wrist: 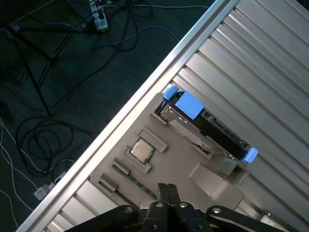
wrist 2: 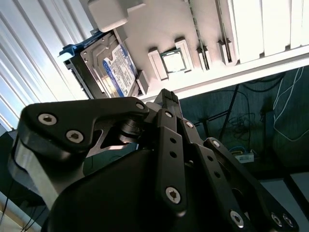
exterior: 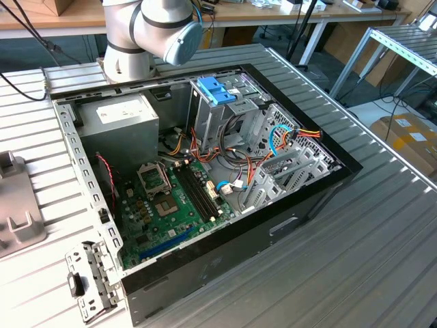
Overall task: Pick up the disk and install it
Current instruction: 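Pick up the disk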
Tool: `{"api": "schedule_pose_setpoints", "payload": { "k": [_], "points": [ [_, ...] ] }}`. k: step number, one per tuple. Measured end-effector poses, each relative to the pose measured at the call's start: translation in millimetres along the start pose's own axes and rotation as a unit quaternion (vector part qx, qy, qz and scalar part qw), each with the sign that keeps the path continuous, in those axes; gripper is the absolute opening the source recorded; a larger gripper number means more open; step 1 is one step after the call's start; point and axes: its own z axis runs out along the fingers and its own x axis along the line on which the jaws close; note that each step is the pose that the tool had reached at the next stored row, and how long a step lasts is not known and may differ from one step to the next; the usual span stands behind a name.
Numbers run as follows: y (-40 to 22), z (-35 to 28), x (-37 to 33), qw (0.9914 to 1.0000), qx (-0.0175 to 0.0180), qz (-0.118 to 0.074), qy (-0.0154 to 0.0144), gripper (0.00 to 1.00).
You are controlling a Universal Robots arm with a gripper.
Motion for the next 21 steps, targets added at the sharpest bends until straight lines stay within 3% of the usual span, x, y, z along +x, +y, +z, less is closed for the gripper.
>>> {"api": "schedule_pose_setpoints", "payload": {
  "k": [21],
  "points": [
    [0.0, 0.0, 0.0, 0.99877, -0.0012, -0.050, 0.0022, 0.11]
  ]
}}
